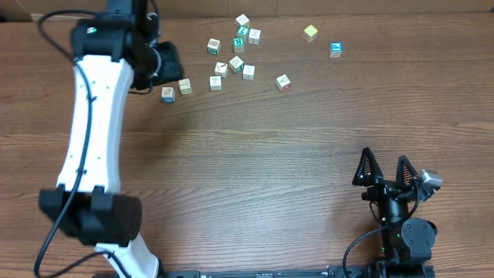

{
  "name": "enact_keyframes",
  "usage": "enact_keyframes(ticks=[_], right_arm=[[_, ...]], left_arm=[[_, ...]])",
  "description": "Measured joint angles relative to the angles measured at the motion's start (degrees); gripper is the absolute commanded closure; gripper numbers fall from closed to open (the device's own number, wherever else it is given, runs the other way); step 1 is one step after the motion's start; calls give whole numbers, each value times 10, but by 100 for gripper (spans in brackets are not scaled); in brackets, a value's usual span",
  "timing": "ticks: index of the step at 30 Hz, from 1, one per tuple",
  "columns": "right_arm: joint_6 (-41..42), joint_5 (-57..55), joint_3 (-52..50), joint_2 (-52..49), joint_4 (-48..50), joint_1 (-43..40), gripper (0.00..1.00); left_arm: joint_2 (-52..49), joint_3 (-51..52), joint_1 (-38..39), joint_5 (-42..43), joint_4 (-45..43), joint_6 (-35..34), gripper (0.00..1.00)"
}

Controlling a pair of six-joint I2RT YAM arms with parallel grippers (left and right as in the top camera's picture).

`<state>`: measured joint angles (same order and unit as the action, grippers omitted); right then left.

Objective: Form a horizontal line
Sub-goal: 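Raise the left arm and move its gripper over the block cluster, then lower the left gripper and grasp the blue-bordered '5' block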

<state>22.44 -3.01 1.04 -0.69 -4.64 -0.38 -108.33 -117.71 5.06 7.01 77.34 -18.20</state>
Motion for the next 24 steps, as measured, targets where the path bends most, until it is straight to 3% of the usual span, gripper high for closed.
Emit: enact_keyframes(ticks=[6,8,12,24], right_arm=[[0,0,0,0,0,0,0],[0,0,0,0,0,0,0],[0,0,0,0,0,0,0],[0,0,0,0,0,0,0]], left_arm=[[-77,0,19,-2,-14,-1,15],[-110,0,21,-24,-19,-10,32],[-150,0,23,-67,-56,-26,51],[-243,0,23,-116,-176,-33,49]])
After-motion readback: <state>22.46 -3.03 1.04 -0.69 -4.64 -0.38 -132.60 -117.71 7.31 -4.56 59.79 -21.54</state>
